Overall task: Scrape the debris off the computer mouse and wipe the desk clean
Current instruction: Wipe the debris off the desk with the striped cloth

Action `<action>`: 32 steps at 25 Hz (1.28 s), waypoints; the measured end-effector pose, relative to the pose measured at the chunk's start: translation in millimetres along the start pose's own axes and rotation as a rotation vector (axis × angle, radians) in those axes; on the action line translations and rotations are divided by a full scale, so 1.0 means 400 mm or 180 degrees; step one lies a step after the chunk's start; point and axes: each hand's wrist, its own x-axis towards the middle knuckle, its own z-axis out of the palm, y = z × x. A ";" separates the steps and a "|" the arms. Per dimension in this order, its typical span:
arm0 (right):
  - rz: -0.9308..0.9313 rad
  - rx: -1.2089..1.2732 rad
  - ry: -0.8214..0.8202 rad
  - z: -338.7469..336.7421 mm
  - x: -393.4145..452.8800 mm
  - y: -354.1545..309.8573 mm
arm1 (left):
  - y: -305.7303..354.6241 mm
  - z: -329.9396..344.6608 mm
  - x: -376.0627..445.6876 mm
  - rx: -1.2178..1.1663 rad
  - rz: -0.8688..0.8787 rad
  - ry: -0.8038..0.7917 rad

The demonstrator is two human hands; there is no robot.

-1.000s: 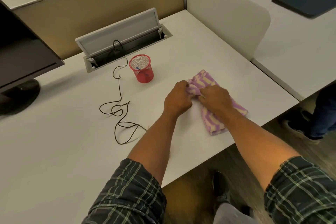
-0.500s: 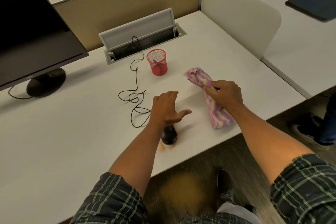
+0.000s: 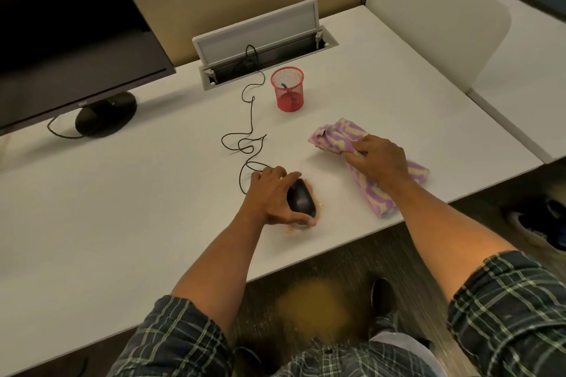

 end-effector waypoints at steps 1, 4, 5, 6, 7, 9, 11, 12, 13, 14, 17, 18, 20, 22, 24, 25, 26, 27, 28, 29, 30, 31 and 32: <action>0.0001 -0.0008 -0.0006 -0.002 0.004 0.001 | 0.002 -0.001 0.002 0.0054 0.0043 -0.0037; 0.0000 0.0047 -0.0019 -0.004 0.010 -0.004 | 0.005 -0.003 0.006 0.0130 0.0094 -0.0067; 0.0004 0.0066 -0.0010 -0.004 0.009 -0.005 | 0.007 -0.002 0.006 0.0133 0.0092 -0.0086; 0.0002 0.0074 -0.0007 -0.002 0.006 -0.006 | 0.008 -0.001 0.005 0.0141 0.0087 -0.0112; -0.0006 0.0061 -0.0009 0.000 0.004 -0.006 | 0.010 0.001 0.004 0.0156 0.0080 -0.0129; -0.0026 -0.0029 0.0000 0.000 0.002 -0.010 | 0.015 0.001 0.005 0.0212 0.0056 -0.0133; -0.0031 -0.0071 0.0026 0.008 0.006 -0.007 | 0.020 0.001 0.007 0.0274 0.0045 -0.0132; -0.0056 -0.0036 0.0041 0.015 0.007 -0.002 | 0.022 0.002 0.007 0.0294 0.0052 -0.0119; -0.0118 0.0028 0.0071 0.023 0.009 0.003 | 0.023 0.002 0.006 0.0299 0.0062 -0.0083; -0.0202 0.0092 0.0065 0.034 0.012 0.007 | 0.020 -0.001 0.003 0.0293 0.0069 -0.0021; -0.0365 0.0268 -0.0323 0.071 0.010 0.001 | -0.012 -0.024 -0.009 0.0310 0.0045 0.0234; -0.0334 0.0332 -0.0527 0.080 0.003 -0.009 | -0.029 -0.037 -0.016 0.0352 0.0020 0.0305; -0.0229 0.0556 -0.0828 0.096 -0.019 -0.035 | -0.071 -0.062 -0.035 0.0430 -0.0062 0.0428; -0.0101 0.0830 -0.0974 0.095 -0.044 -0.075 | -0.113 -0.080 -0.059 0.0474 -0.0140 0.0559; 0.0028 0.1011 -0.1124 0.094 -0.072 -0.127 | -0.151 -0.094 -0.084 0.0511 -0.0206 0.0680; 0.0009 0.1017 -0.1177 0.099 -0.088 -0.154 | -0.168 -0.101 -0.095 0.0523 -0.0243 0.0734; -0.0070 0.0992 -0.1210 0.104 -0.106 -0.180 | -0.184 -0.110 -0.104 0.0524 -0.0283 0.0785; -0.0186 0.0929 -0.1239 0.114 -0.125 -0.200 | -0.197 -0.118 -0.113 0.0512 -0.0323 0.0816; -0.0312 0.0820 -0.1259 0.121 -0.144 -0.218 | -0.209 -0.127 -0.124 0.0495 -0.0355 0.0842; -0.0425 0.0693 -0.1298 0.128 -0.161 -0.231 | -0.218 -0.133 -0.135 0.0473 -0.0384 0.0877; -0.0526 0.0575 -0.1345 0.131 -0.175 -0.240 | -0.224 -0.139 -0.147 0.0445 -0.0406 0.0926; -0.0609 0.0506 -0.1383 0.130 -0.186 -0.250 | -0.229 -0.144 -0.158 0.0418 -0.0411 0.0968; -0.0685 0.0497 -0.1425 0.129 -0.197 -0.257 | -0.232 -0.149 -0.167 0.0402 -0.0405 0.0989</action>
